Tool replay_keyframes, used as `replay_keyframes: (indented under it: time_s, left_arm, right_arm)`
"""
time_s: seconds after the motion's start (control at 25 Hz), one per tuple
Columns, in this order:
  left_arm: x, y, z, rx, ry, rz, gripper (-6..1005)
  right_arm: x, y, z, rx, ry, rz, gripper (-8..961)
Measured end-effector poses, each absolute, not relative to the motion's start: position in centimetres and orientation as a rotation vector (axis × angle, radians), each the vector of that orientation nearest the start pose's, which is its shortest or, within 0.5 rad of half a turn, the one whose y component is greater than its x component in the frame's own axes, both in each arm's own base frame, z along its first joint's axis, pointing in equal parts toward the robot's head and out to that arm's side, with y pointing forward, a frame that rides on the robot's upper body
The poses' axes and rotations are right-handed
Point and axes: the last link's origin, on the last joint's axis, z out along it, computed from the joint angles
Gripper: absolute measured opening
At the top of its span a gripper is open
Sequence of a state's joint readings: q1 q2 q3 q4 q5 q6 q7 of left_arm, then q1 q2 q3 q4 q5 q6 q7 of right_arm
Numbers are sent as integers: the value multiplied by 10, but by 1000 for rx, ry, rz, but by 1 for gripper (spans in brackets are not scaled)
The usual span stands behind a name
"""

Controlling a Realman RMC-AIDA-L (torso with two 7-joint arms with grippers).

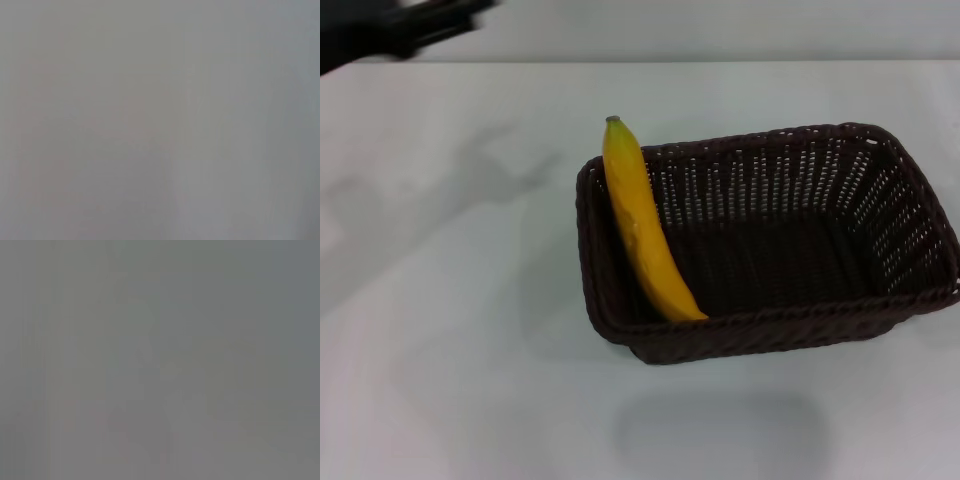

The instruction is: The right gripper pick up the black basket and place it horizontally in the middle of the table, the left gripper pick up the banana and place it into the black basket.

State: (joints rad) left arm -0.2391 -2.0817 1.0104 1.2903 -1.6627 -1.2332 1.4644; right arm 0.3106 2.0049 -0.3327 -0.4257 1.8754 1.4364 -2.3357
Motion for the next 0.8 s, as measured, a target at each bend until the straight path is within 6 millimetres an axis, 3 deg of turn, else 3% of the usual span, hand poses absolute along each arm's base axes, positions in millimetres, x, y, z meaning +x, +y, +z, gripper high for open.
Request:
replay_keyframes:
  time_s: [0.08, 0.12, 0.36, 0.8]
  left_arm:
    - [-239, 330, 108, -2108, -461, -957, 875]
    - [-239, 330, 108, -2108, -461, -957, 875]
    - [-313, 306, 104, -1793, -495, -977, 875]
    - [-370, 269, 97, -1487, -522, -912, 875]
  right_arm:
    - [367, 298, 122, -1579, 401, 866, 870]
    - [368, 297, 119, -1566, 386, 852, 870]
    - [373, 294, 108, -1499, 401, 842, 870]
    - [387, 283, 95, -1377, 469, 791, 869]
